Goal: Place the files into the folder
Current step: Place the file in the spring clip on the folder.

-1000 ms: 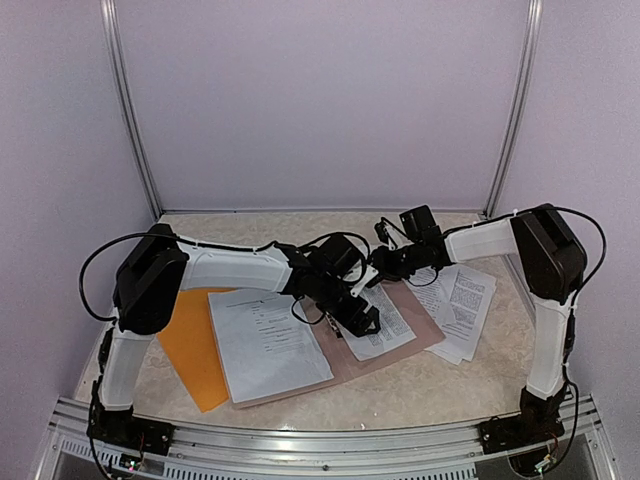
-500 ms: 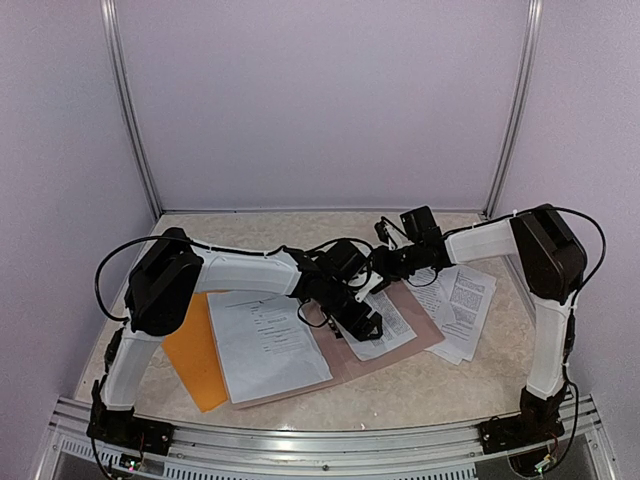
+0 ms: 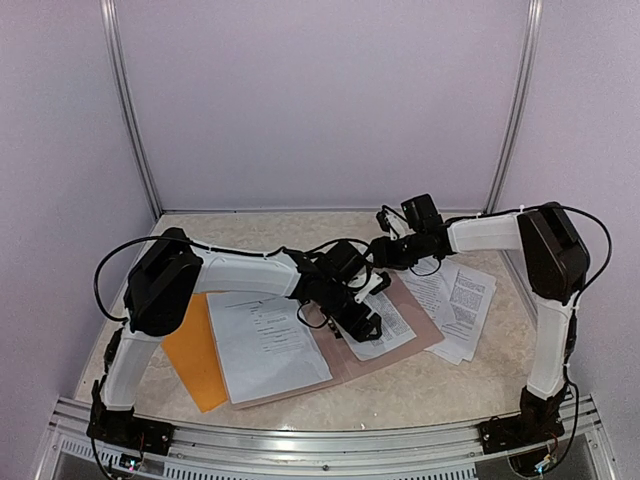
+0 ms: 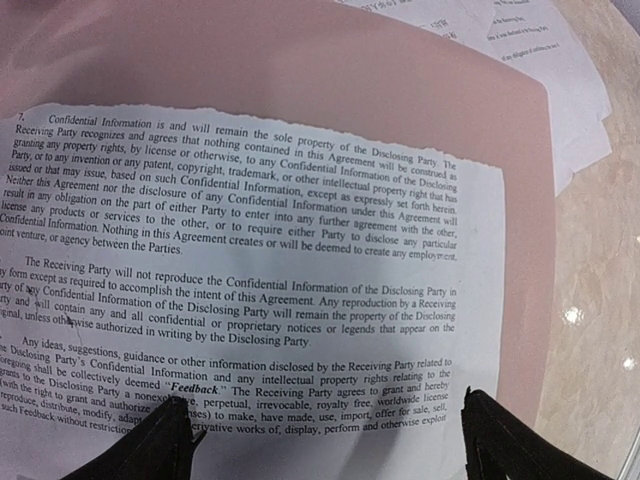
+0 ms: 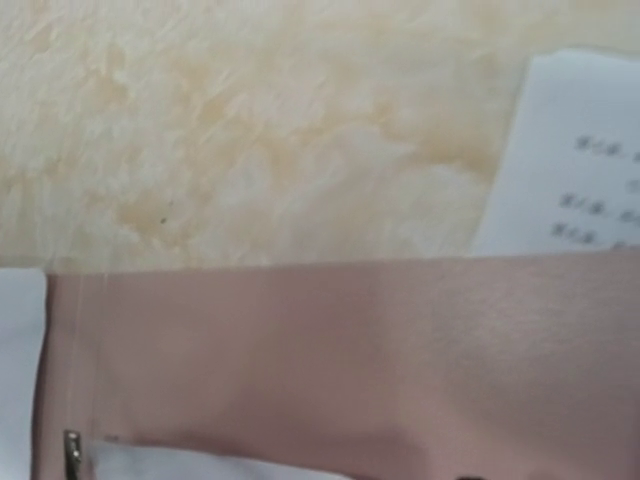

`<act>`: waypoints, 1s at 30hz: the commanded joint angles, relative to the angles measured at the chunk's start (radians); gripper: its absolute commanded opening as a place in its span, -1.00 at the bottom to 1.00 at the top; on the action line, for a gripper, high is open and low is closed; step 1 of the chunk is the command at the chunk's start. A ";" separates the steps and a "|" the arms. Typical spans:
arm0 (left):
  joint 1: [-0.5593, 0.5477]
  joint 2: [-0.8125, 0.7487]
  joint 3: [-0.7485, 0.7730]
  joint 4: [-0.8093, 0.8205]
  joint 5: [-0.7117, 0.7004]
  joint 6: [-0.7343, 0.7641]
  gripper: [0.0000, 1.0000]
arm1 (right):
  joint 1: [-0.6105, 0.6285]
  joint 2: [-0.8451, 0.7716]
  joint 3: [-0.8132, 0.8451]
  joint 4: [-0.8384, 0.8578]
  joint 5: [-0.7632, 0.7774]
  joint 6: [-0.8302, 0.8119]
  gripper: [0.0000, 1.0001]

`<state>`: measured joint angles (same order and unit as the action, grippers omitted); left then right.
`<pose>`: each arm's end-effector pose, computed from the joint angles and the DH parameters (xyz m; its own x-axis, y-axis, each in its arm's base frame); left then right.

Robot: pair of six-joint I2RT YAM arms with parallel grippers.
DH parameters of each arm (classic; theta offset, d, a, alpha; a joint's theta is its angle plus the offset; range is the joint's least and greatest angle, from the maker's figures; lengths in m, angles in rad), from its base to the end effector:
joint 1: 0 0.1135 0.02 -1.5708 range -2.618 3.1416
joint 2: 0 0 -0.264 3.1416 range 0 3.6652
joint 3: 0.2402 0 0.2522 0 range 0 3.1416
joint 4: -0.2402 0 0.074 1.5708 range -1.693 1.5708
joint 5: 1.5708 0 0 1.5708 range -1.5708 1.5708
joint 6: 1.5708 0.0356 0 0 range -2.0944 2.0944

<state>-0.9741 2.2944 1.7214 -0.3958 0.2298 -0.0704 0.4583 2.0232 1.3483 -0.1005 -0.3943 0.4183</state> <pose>0.2713 -0.4138 0.1394 -0.5237 0.6491 -0.5517 0.8432 0.4873 -0.2271 0.3890 0.2071 0.1699 -0.8395 0.0040 -0.5433 -0.3431 0.7715 0.5358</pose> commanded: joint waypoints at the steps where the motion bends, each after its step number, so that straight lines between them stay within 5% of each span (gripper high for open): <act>1: 0.015 -0.003 -0.041 -0.081 -0.025 -0.004 0.78 | -0.015 -0.061 0.021 -0.061 0.044 -0.048 0.14; 16: 0.026 -0.087 0.046 -0.036 0.001 -0.024 0.85 | -0.009 -0.192 -0.191 0.066 0.010 -0.061 0.06; 30: 0.079 -0.352 -0.231 0.047 0.040 -0.176 0.86 | 0.037 -0.244 -0.276 0.097 -0.027 -0.107 -0.08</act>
<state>-0.9237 2.0193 1.5688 -0.3664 0.2573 -0.1761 0.4629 1.8019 1.0908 -0.0193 -0.3992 0.3382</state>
